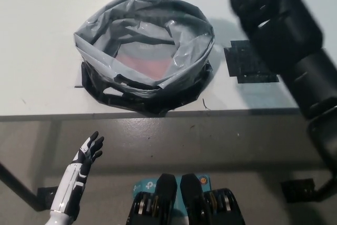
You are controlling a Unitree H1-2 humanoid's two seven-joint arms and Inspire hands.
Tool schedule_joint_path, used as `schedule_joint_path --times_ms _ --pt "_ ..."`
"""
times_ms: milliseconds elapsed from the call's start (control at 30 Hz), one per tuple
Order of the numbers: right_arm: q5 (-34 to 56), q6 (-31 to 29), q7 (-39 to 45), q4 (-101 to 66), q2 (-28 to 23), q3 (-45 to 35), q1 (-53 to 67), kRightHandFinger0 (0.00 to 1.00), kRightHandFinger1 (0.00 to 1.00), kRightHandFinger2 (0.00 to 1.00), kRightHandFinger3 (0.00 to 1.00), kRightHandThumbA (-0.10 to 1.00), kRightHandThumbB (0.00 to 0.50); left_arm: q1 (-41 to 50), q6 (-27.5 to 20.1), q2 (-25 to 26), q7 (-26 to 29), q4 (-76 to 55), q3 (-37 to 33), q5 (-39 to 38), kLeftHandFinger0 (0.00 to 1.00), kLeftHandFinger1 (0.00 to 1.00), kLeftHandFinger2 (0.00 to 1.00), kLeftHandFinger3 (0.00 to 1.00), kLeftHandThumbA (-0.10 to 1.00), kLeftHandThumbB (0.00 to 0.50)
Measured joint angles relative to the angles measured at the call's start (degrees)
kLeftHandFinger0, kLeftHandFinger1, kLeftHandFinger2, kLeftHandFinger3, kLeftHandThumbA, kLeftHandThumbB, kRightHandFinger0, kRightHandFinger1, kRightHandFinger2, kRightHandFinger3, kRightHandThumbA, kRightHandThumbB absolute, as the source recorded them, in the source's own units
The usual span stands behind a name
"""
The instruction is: Use the right hand to pick up a small rectangular container and put it into a plastic bag and lift the bag
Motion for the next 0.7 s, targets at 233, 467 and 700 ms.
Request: schedule_joint_path --times_ms 233,467,700 --pt "-1.75 0.02 0.39 0.96 5.11 3.15 5.7 0.0 0.2 0.6 0.57 -0.1 0.208 0.06 0.0 0.01 0.0 -0.06 0.0 -0.01 1.0 1.0 1.0 1.0 1.0 0.251" --pt "-2.72 0.24 0.7 0.98 6.58 4.06 8.16 0.0 0.16 0.64 0.59 -0.1 0.182 -0.36 0.01 0.02 0.0 -0.14 0.01 0.0 1.0 1.0 1.0 1.0 1.0 0.266" --pt "-4.26 0.14 0.69 3.55 7.42 5.63 11.0 0.0 0.26 0.72 0.73 -0.1 0.193 -0.93 0.06 0.04 -0.01 -0.15 0.01 0.01 1.0 1.0 1.0 1.0 1.0 0.262"
